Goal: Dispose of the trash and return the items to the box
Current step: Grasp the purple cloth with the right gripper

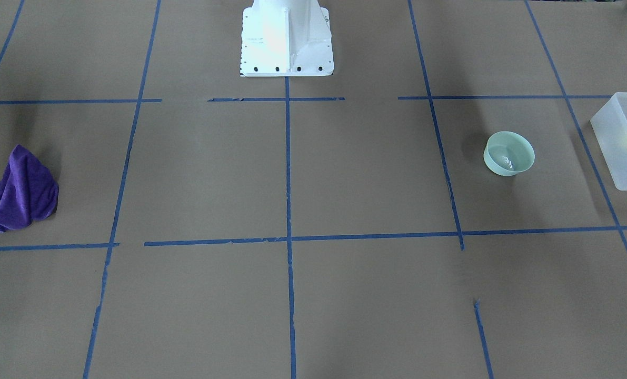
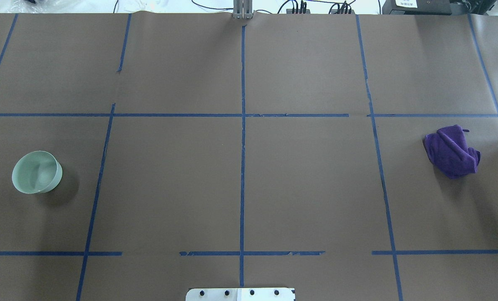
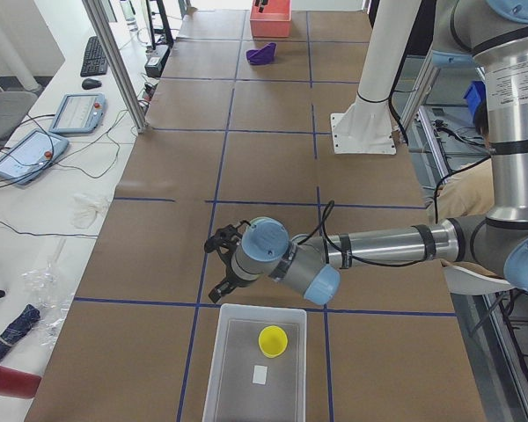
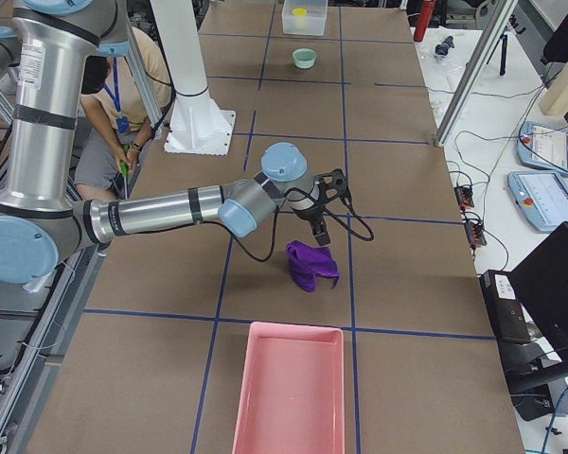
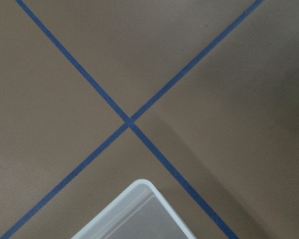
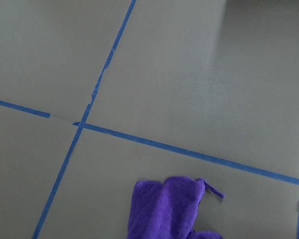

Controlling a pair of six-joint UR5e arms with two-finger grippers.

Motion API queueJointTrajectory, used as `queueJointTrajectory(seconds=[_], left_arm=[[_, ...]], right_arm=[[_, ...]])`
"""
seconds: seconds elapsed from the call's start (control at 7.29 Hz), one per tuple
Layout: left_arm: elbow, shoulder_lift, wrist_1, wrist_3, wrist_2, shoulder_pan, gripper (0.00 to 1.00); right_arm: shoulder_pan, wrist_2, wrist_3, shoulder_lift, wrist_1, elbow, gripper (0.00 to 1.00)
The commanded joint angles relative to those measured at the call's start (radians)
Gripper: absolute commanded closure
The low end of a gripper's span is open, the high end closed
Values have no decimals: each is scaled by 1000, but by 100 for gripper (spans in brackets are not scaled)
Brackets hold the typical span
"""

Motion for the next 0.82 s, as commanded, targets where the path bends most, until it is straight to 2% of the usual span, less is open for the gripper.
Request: queueJointTrajectory(seconds=[0.0,0.14,0.41,0.55,0.69], left_arm=[[-51,-96,122,-3,2,-2,0],[-53,-110,124,-3,2,-2,0],[-54,-124,122,-2,2,-5,0],[-56,-124,121,-2,2,-6,0],[-56,-124,121,-2,2,-6,0]], right_arm=[[-198,-181,69,-80,41,-4,0],[-234,-205,99,-98,93,-34,1],[-353,-312,123,-93,115,-73,6],[-387,-316,122,-87,115,-79,18],[-407,-331,119,-83,115,-81,42]])
